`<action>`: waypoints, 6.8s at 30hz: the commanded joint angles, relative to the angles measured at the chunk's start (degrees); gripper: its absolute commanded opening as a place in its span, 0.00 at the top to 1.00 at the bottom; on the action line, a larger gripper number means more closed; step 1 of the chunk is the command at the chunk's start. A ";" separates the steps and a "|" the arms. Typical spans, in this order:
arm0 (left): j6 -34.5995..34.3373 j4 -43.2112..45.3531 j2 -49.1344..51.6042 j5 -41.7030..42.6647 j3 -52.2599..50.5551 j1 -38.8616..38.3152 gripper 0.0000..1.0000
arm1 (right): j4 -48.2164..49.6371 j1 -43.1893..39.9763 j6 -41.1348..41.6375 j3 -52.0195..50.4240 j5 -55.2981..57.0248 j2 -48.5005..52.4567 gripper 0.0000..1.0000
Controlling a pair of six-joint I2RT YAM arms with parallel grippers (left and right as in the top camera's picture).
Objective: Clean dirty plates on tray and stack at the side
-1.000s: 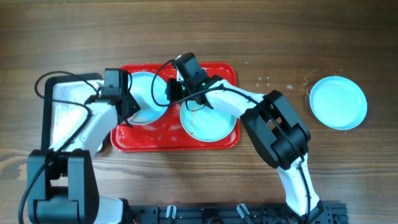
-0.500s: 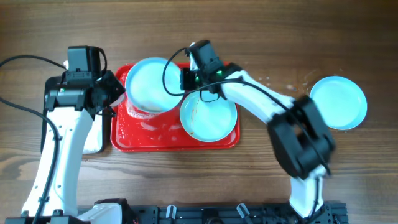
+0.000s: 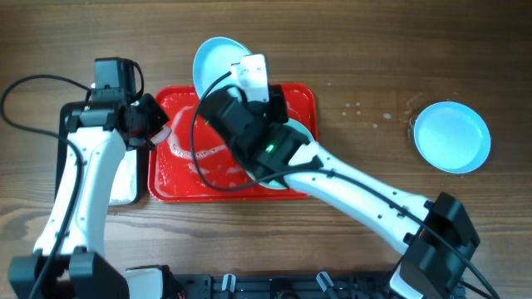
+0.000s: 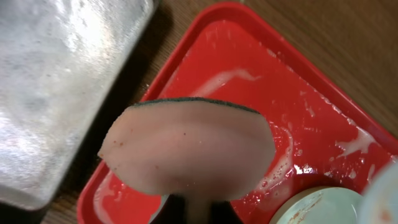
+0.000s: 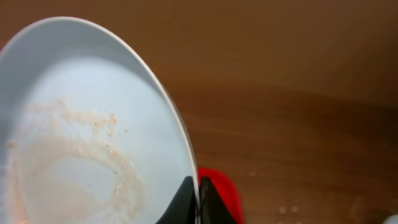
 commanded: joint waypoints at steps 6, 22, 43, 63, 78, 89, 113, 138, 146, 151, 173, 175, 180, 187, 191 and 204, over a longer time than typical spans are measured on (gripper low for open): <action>-0.15 1.99 6.21 5.84 0.24 0.46 0.96 | 0.66 1.90 -0.96 0.07 18.27 3.13 0.96; -0.15 1.90 6.49 6.23 0.26 0.46 0.96 | 32.46 2.78 -62.51 0.07 17.29 16.17 0.96; -0.15 1.88 6.49 6.21 0.26 0.46 0.96 | 40.89 2.43 -66.53 0.07 22.23 18.93 0.96; -0.13 1.88 6.49 6.21 0.24 0.46 0.96 | 41.29 2.08 -56.96 0.04 20.37 19.71 0.96; -0.13 1.90 6.49 6.19 0.24 0.48 0.96 | 15.65 -8.76 -10.01 0.07 -17.29 7.63 0.96; -0.13 2.38 6.49 6.19 0.24 0.48 0.96 | 13.99 -22.64 -4.28 0.04 -44.81 -4.24 0.96; -0.13 3.39 6.49 6.19 0.26 0.46 0.96 | -20.06 -72.67 11.76 -5.73 -52.50 -7.04 0.96; -0.15 3.37 6.49 6.21 0.24 0.46 0.96 | 6.19 -90.01 14.91 -42.25 -48.85 -21.16 0.96; -0.15 3.37 6.49 6.21 0.24 0.46 0.96 | 10.10 -90.01 14.16 -42.25 -48.81 -21.18 0.33; -0.15 3.41 6.49 6.21 0.24 0.46 0.95 | 11.58 -89.94 7.17 -39.91 -65.88 -23.91 0.25; -0.11 2.95 6.49 5.70 0.24 0.46 0.96 | -11.74 -30.49 14.49 -25.42 -68.98 -17.97 0.00; -0.11 3.19 6.49 4.85 0.24 0.46 0.96 | -12.57 -30.34 15.52 -25.88 -72.89 -15.91 0.00; 0.04 4.04 6.49 4.68 0.24 0.46 0.96 | -8.94 -28.28 28.50 -28.00 -73.61 -11.65 0.53; 0.04 3.78 6.49 4.70 0.24 0.46 0.96 | -13.53 -23.06 37.57 -28.92 -62.86 -8.76 0.53; 0.04 3.80 6.49 4.70 0.24 0.46 0.96 | -14.51 -23.06 37.81 -29.09 -62.10 -7.08 0.53; 1.81 4.28 6.82 4.68 -0.31 -0.35 0.96 | -3.19 -23.08 33.68 -29.09 -70.01 0.46 0.68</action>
